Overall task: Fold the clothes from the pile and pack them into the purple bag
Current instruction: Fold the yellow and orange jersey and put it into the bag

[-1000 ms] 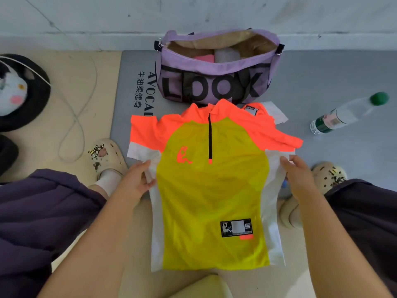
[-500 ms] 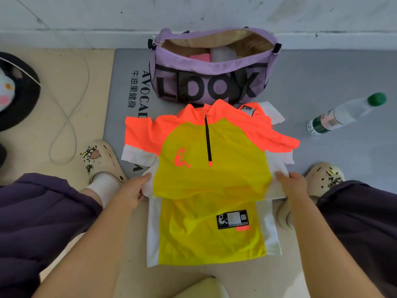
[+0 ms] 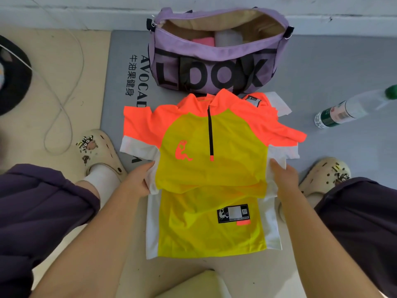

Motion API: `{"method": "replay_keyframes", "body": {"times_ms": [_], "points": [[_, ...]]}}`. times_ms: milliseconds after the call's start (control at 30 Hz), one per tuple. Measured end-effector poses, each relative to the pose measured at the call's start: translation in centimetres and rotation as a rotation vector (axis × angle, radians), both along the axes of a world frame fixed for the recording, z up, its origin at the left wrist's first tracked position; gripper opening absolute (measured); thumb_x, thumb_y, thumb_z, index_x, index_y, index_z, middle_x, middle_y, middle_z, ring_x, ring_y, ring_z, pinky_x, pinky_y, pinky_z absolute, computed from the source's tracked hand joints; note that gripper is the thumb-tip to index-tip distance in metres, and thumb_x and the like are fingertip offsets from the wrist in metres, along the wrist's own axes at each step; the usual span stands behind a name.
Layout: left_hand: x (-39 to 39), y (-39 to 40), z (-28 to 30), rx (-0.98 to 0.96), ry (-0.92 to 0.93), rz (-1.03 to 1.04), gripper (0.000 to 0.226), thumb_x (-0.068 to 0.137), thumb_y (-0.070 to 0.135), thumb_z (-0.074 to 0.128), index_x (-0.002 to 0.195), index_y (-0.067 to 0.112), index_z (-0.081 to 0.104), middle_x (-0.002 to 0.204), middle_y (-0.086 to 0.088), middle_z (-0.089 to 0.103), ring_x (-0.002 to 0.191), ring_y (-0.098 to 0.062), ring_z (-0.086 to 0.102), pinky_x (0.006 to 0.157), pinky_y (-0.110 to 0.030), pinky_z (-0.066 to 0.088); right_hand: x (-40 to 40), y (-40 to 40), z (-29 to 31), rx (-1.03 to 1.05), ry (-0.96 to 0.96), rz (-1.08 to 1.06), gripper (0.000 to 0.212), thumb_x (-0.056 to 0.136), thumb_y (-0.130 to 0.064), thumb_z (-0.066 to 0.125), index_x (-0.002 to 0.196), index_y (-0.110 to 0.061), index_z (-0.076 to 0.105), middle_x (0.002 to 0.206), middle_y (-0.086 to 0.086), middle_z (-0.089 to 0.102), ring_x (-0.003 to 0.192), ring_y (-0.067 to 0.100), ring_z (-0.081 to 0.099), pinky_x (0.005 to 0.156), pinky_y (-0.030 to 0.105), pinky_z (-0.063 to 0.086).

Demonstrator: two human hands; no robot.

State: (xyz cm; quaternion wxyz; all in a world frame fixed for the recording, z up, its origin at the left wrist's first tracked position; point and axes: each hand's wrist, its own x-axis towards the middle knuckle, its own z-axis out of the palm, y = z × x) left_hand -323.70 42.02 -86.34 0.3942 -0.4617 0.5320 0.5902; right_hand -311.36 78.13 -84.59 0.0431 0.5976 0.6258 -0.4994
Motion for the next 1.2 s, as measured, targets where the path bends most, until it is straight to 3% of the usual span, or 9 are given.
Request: {"method": "replay_keyframes", "body": {"times_ms": [100,233,367,467,733,833,900,1067,1200], "points": [[-0.9,-0.6,0.0,-0.015,0.197,0.020,0.045,0.102,0.026,0.049,0.143,0.007,0.046,0.135,-0.016,0.056,0.122,-0.031,0.055,0.101,-0.045,0.045,0.2,0.0,0.3,-0.007,0.063,-0.008,0.033,0.095,-0.026,0.061,0.120,-0.005,0.063,0.102,0.009,0.062,0.089,0.024,0.060,0.073,0.031,0.045],[-2.0,-1.7,0.0,-0.238,0.466,0.090,0.046,0.100,0.029,0.052,0.137,0.003,0.048,0.095,-0.003,0.061,0.087,-0.016,0.060,0.083,-0.033,0.050,0.3,0.0,0.5,0.031,0.115,-0.035,0.022,0.093,-0.029,0.063,0.101,-0.009,0.067,0.085,0.005,0.059,0.062,0.010,0.051,0.052,0.024,0.040],[-1.3,-1.7,-0.5,-0.548,0.399,-0.241,0.031,0.093,0.038,0.054,0.109,0.013,0.059,0.099,-0.008,0.060,0.086,-0.022,0.056,0.069,-0.032,0.044,0.8,-0.1,0.6,0.044,0.074,0.048,0.032,0.093,-0.031,0.062,0.101,0.001,0.067,0.082,0.012,0.059,0.063,0.015,0.050,0.056,0.027,0.039],[-0.5,-1.5,-0.7,-0.518,0.207,-0.478,0.032,0.085,0.044,0.057,0.088,0.012,0.061,0.094,-0.011,0.063,0.088,-0.027,0.060,0.073,-0.035,0.046,1.1,-0.1,0.6,0.010,-0.029,0.177,0.037,0.094,-0.030,0.060,0.104,0.006,0.064,0.100,0.026,0.064,0.083,0.030,0.060,0.072,0.038,0.047],[-2.1,-1.4,1.6,-0.562,0.604,-0.313,0.033,0.092,0.038,0.062,0.073,0.017,0.045,0.075,-0.007,0.042,0.068,-0.015,0.042,0.059,-0.030,0.029,0.0,0.6,1.4,0.121,0.030,0.303,0.025,0.091,-0.022,0.063,0.087,0.002,0.061,0.073,0.006,0.057,0.062,0.017,0.052,0.052,0.024,0.036],[-3.5,-1.0,3.3,-0.643,0.659,-0.269,0.019,0.090,0.034,0.067,0.102,0.020,0.060,0.105,-0.001,0.060,0.086,-0.013,0.055,0.074,-0.028,0.044,-1.5,1.0,2.5,0.121,0.160,0.121,0.030,0.085,-0.026,0.072,0.109,-0.020,0.054,0.093,0.001,0.062,0.068,0.007,0.057,0.054,0.021,0.041],[-4.0,-0.9,3.9,-0.581,0.690,-0.280,0.039,0.091,0.031,0.068,0.128,0.028,0.059,0.120,0.008,0.055,0.105,-0.010,0.052,0.087,-0.027,0.044,-2.2,1.4,2.9,0.122,0.228,0.170,0.035,0.086,-0.025,0.072,0.116,-0.027,0.055,0.099,0.004,0.059,0.075,0.014,0.057,0.065,0.027,0.046],[-4.0,-1.0,4.0,-0.256,0.620,-0.577,0.024,0.087,0.020,0.073,0.111,0.025,0.072,0.098,0.004,0.059,0.082,-0.002,0.055,0.064,-0.005,0.039,-3.4,1.7,3.2,0.045,0.246,0.449,0.020,0.086,-0.011,0.072,0.098,-0.026,0.072,0.101,0.031,0.064,0.082,0.025,0.057,0.080,0.040,0.048],[-4.1,-1.5,3.2,-0.486,0.666,-0.594,0.024,0.088,0.018,0.072,0.111,0.012,0.074,0.093,-0.002,0.063,0.082,-0.012,0.056,0.071,-0.022,0.043,-4.3,2.5,2.3,0.267,0.112,0.597,0.016,0.086,-0.013,0.071,0.101,-0.011,0.074,0.074,0.005,0.059,0.073,0.024,0.052,0.069,0.030,0.039]]}}
